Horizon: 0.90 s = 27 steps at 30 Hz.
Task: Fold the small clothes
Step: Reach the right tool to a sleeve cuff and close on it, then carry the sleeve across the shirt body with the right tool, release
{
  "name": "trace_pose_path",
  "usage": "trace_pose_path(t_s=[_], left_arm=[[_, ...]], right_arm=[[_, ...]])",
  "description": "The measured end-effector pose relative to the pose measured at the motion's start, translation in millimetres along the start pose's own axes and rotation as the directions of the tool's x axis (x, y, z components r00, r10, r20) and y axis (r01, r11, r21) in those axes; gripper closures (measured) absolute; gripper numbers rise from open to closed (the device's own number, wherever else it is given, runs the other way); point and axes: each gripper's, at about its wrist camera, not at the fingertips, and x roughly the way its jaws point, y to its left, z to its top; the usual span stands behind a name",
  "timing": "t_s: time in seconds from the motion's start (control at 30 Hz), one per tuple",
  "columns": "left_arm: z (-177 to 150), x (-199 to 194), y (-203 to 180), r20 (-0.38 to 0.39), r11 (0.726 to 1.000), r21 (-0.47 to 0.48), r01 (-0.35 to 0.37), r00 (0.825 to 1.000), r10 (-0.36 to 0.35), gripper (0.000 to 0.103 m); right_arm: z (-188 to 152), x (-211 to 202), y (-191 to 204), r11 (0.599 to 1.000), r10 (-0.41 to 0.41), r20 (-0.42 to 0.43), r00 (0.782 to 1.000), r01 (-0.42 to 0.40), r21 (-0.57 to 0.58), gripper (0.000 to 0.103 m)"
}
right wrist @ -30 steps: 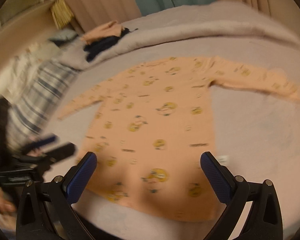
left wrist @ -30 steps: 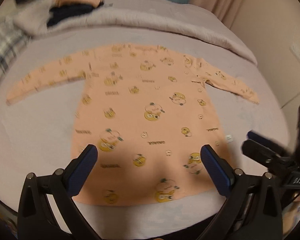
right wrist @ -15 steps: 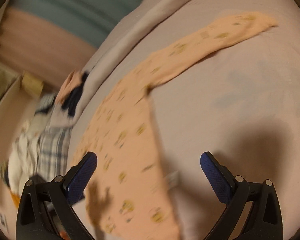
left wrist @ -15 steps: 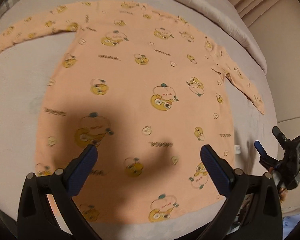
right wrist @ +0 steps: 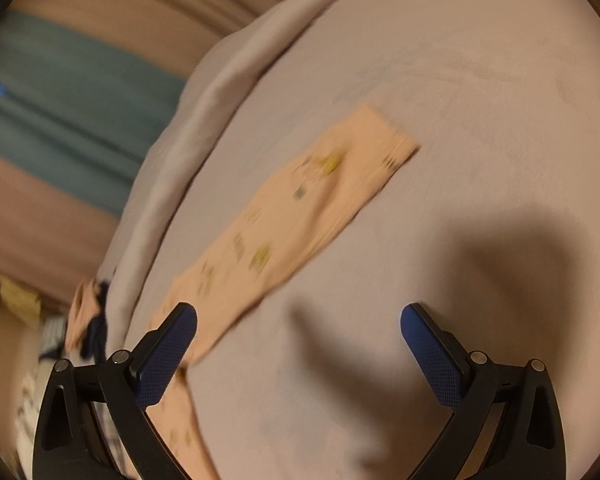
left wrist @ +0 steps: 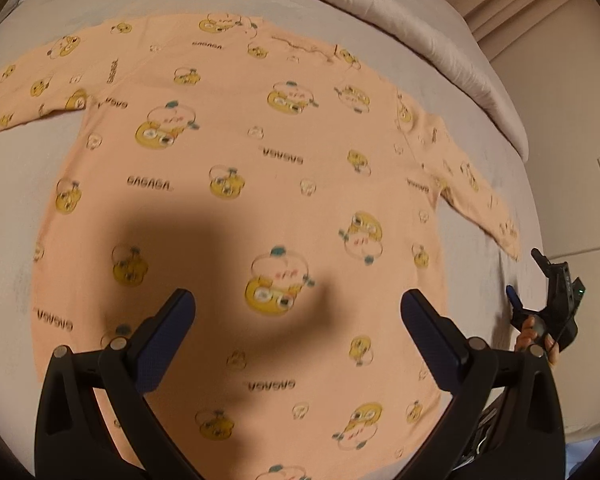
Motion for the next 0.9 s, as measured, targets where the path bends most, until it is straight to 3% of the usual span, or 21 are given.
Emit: trace_pose_path(t_s=[0.17, 0.33, 0.43, 0.5, 0.57, 0.6, 0.73, 0.8, 0.9], left_arm=[[5.0, 5.3, -3.6, -0.004, 1.0, 0.011, 0.004, 1.0, -0.004, 0.0], [7.1, 12.8, -1.1, -0.027, 1.0, 0.015, -0.011, 1.0, 0.011, 0.001], [10.2, 15.2, 0.5, -0.027, 1.0, 0.016, -0.017, 0.999, 0.017, 0.0], [12.9, 16.4, 3.1, -0.027, 1.0, 0.011, -0.017, 0.999, 0.017, 0.001], [15.6, 15.7, 7.0, -0.023, 1.0, 0.002, -0.016, 1.0, 0.016, 0.001], [16.8, 14.7, 8.7, -0.018, 1.0, -0.001, -0.015, 1.0, 0.015, 0.001], [21.6, 6.0, 22.3, 0.009, 0.999, -0.039, -0.017, 1.0, 0.018, 0.001], [25.1, -0.2, 32.8, 0.023, 0.997, -0.074, -0.012, 1.0, 0.014, 0.001], [28.5, -9.9, 47.1, 0.045, 0.993, -0.117, 0.01, 0.999, -0.005, 0.001]], right_arm=[[18.8, 19.2, -4.0, 0.995, 0.049, 0.034, 0.998, -0.051, 0.086, 0.004], [33.7, 33.5, -6.1, 0.984, 0.077, 0.075, 0.994, -0.088, 0.152, 0.02], [39.6, 37.6, -11.4, 0.979, 0.078, 0.088, 0.993, -0.093, 0.181, 0.047], [42.3, 37.5, -24.2, 0.976, 0.07, 0.089, 0.994, -0.087, 0.201, 0.076], [42.2, 41.0, -27.4, 0.973, 0.051, 0.092, 0.994, -0.07, 0.221, 0.092], [40.0, 39.6, -27.8, 0.975, 0.032, 0.094, 0.995, -0.052, 0.218, 0.093], [34.7, 31.7, 5.6, 0.998, -0.046, 0.129, 0.991, 0.038, 0.059, 0.095], [28.4, 27.0, 36.8, 0.997, -0.036, 0.137, 0.99, 0.045, -0.062, 0.095], [8.1, 16.3, 98.3, 0.963, -0.001, 0.131, 0.991, 0.036, -0.265, 0.095]])
